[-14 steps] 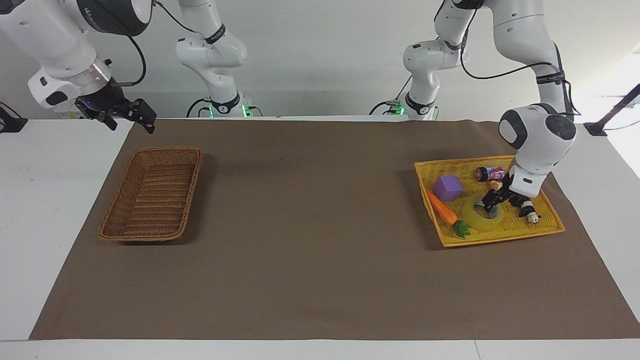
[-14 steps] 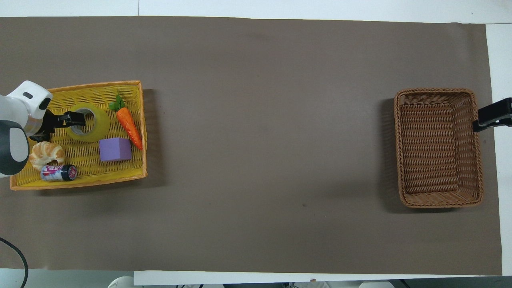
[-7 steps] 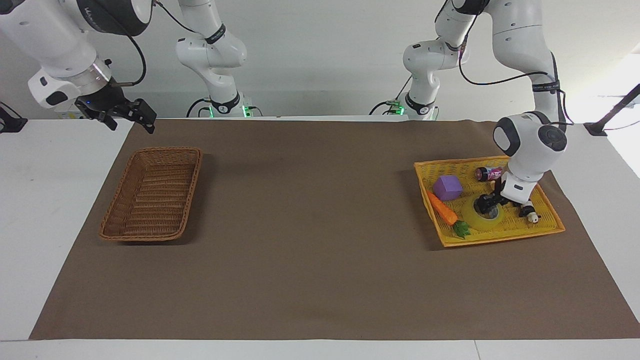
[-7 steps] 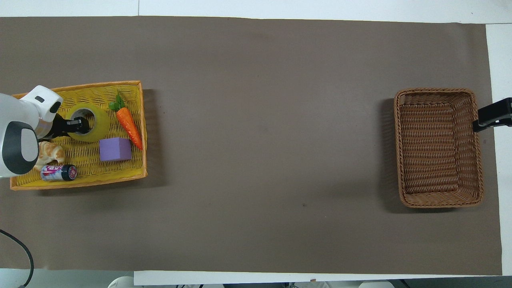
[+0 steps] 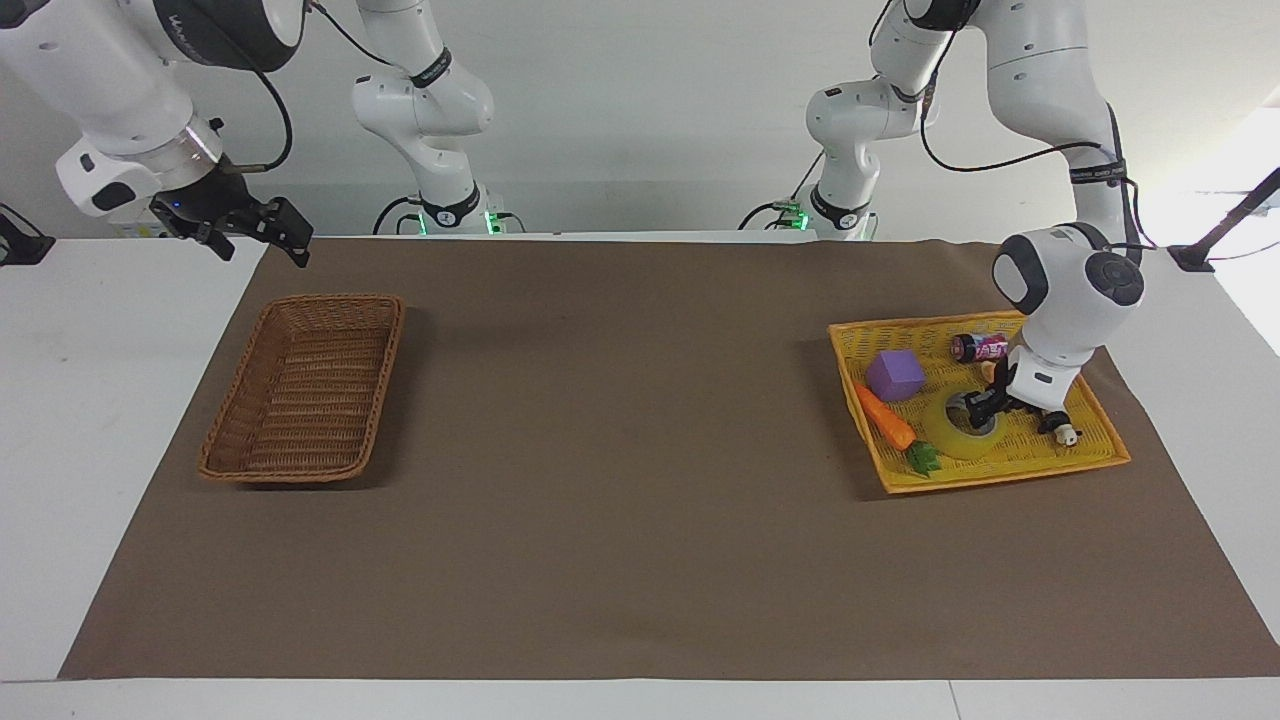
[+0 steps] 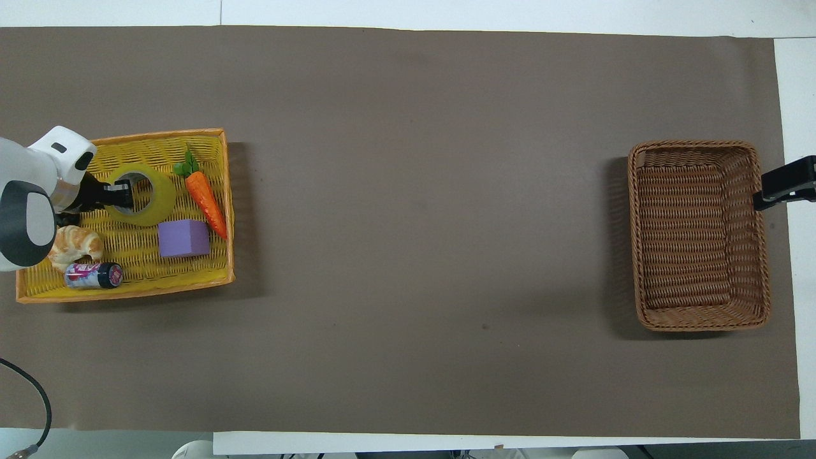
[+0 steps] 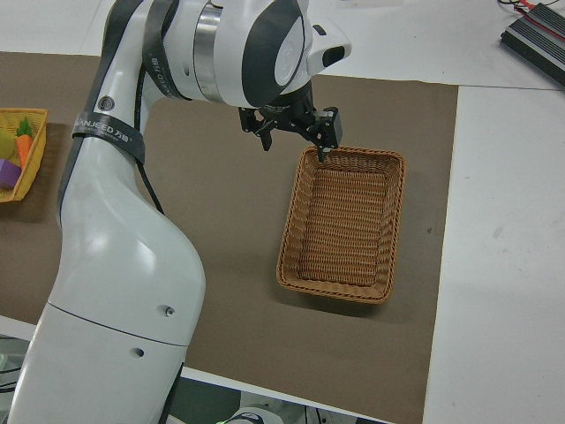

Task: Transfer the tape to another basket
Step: 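Lower the left gripper and grasp the yellow tape roll's rim, then lift the tape roll with the left gripper toward the table center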

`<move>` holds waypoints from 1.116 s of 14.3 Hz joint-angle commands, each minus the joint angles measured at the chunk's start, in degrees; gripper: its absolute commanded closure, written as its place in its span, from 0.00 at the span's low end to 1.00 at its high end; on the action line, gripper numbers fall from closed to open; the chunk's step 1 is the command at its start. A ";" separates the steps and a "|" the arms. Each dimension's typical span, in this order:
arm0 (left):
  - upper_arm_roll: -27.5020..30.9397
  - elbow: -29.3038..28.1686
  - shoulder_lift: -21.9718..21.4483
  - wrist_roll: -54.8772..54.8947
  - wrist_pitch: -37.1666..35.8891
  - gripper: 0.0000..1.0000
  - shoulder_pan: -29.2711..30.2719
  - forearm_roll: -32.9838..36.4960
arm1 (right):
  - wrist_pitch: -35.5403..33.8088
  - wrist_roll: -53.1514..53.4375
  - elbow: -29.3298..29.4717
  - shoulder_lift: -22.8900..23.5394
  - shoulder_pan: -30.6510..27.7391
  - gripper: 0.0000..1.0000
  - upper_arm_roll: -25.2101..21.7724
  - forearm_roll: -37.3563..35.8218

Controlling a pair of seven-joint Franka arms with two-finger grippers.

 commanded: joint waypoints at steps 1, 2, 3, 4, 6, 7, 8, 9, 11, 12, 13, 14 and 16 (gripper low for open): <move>0.51 9.71 0.26 -1.22 -10.21 1.00 -2.32 -3.84 | -0.76 -1.20 -0.18 -0.55 -0.23 0.00 0.07 0.19; 0.51 14.19 0.35 -3.40 -15.30 1.00 -3.63 -6.03 | -0.76 -1.20 -0.18 -0.55 -0.23 0.00 0.07 0.19; 0.51 18.84 0.43 -7.08 -20.74 1.00 -5.38 -7.44 | -0.76 -1.20 -0.18 -0.55 -0.23 0.00 0.07 0.19; 0.51 23.07 0.26 -12.33 -26.11 1.00 -8.88 -7.63 | -0.76 -1.20 -0.18 -0.55 -0.23 0.00 0.07 0.19; 0.42 27.93 0.17 -22.01 -30.46 1.00 -16.52 -7.89 | -0.76 -1.20 -0.18 -0.55 -0.23 0.00 0.07 0.19; 0.34 28.12 -0.18 -24.58 -30.81 1.00 -20.83 -7.81 | -0.76 -1.20 -0.18 -0.55 -0.23 0.00 0.07 0.19; 0.34 28.21 -1.05 -27.04 -31.17 1.00 -25.74 -7.89 | -0.76 -1.20 -0.18 -0.55 -0.23 0.00 0.07 0.19; 0.34 28.12 -1.23 -31.24 -30.30 1.00 -30.49 -7.72 | -0.76 -1.20 -0.18 -0.55 -0.23 0.00 0.07 0.19; 0.25 28.21 -1.32 -34.97 -29.15 1.00 -34.57 -7.81 | -0.76 -1.20 -0.18 -0.55 -0.23 0.00 0.07 0.10; 0.25 28.12 -1.50 -34.89 -29.32 1.00 -35.28 -7.89 | -0.76 -0.94 -0.18 -0.55 -0.32 0.00 -0.02 0.19; 0.25 28.12 -1.93 -34.71 -29.67 1.00 -35.20 -7.89 | -0.76 -1.02 -0.18 -0.55 -0.84 0.00 -0.28 0.19; 0.25 27.86 -2.55 -34.36 -29.68 1.00 -34.85 -7.89 | -1.11 -1.11 -0.18 -0.64 -1.37 0.00 -0.46 0.19; 0.42 27.77 -3.25 -34.27 -29.68 1.00 -34.41 -7.89 | -2.17 -4.34 -0.79 -1.16 -3.47 0.00 -0.46 2.45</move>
